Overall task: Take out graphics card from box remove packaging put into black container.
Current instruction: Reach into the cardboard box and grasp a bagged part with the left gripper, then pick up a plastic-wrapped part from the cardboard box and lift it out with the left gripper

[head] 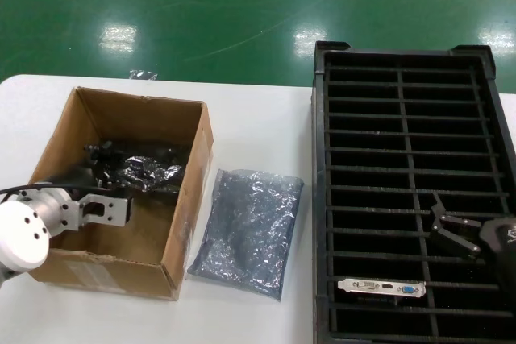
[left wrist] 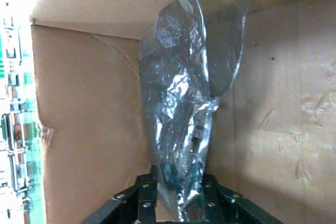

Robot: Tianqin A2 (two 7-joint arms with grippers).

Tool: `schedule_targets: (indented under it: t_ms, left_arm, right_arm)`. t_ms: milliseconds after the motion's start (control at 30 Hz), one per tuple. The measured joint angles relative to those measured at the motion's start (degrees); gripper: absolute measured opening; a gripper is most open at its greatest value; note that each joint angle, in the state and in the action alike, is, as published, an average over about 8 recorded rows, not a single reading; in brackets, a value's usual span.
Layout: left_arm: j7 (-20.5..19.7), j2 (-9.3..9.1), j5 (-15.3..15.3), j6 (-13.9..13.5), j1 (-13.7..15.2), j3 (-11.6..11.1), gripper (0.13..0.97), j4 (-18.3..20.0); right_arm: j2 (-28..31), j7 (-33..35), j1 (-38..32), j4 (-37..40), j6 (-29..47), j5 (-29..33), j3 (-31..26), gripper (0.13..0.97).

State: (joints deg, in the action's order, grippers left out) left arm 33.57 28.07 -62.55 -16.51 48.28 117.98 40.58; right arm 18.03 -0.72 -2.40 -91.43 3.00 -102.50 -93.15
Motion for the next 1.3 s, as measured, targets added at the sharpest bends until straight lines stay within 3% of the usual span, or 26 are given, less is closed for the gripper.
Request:
schedule_targets:
  t_ms: [233, 533, 1033, 1300]
  left_arm:
    - [-2.27, 0.60, 2.33, -0.24, -1.03, -0.83, 0.233, 2.50]
    - [-6.01, 1.41, 6.62, -1.51, -2.72, -2.83, 0.155, 7.03]
    - [-12.78, 2.83, 14.81, -5.70, -6.67, -8.32, 0.139, 18.14]
    - [-15.78, 3.30, 17.44, -6.48, -9.84, -13.15, 0.139, 25.79]
  right_arm:
    - [0.00, 0.00, 0.00, 0.00, 0.00, 0.00, 0.00, 0.966]
    - [0.00, 0.00, 0.00, 0.00, 0.00, 0.00, 0.00, 0.966]
    - [0.00, 0.00, 0.00, 0.00, 0.00, 0.00, 0.00, 0.966]
    - [0.00, 0.00, 0.00, 0.00, 0.00, 0.00, 0.00, 0.966]
